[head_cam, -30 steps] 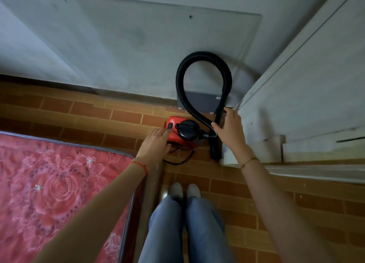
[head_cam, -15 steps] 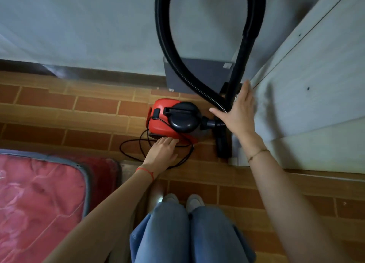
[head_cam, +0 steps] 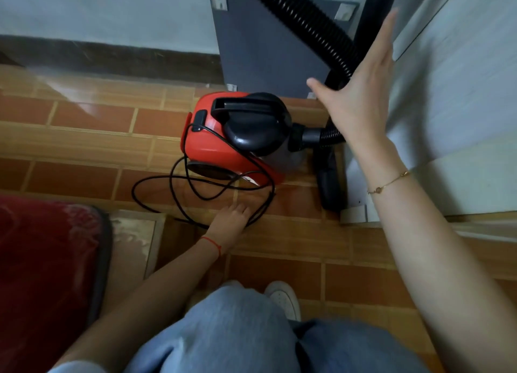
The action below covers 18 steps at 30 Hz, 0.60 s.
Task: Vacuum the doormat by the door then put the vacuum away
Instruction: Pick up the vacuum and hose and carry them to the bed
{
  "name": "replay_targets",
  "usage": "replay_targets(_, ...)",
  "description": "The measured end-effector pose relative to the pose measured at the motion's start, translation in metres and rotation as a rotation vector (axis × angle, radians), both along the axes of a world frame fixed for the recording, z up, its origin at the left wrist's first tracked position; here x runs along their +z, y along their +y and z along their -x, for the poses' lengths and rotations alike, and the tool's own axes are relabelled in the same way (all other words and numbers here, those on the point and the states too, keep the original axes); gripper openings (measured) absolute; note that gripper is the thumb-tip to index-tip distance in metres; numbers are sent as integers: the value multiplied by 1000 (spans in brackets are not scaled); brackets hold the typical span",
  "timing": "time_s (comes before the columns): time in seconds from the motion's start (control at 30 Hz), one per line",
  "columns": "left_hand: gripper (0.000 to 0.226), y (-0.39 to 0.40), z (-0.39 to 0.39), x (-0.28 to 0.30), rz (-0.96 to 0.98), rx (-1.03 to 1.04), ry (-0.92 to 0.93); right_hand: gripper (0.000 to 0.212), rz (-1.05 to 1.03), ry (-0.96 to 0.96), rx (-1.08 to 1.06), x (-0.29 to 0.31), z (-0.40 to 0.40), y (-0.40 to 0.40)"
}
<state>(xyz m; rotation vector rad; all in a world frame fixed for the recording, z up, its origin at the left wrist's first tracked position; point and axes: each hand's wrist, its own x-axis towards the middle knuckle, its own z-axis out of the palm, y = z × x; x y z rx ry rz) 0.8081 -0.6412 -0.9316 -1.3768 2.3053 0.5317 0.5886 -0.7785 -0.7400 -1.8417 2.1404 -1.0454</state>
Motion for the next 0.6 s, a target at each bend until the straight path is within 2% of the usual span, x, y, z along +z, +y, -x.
replay_targets(0.17,48,-2,1,-18,-43,-1,-61,115,57,21,-26,-5,4,-6)
replay_targets(0.27,40,-4,-1,-19,-108,34,-116,112,61,24,-38,-4,4,-6)
replay_targets(0.4,34,-8,-1,-4,-113,113,-72,110,33,6,-37,3,3,-4)
replay_targets(0.6,44,-3,7,7,-93,154,-44,109,-21,6,-20,10,0,0)
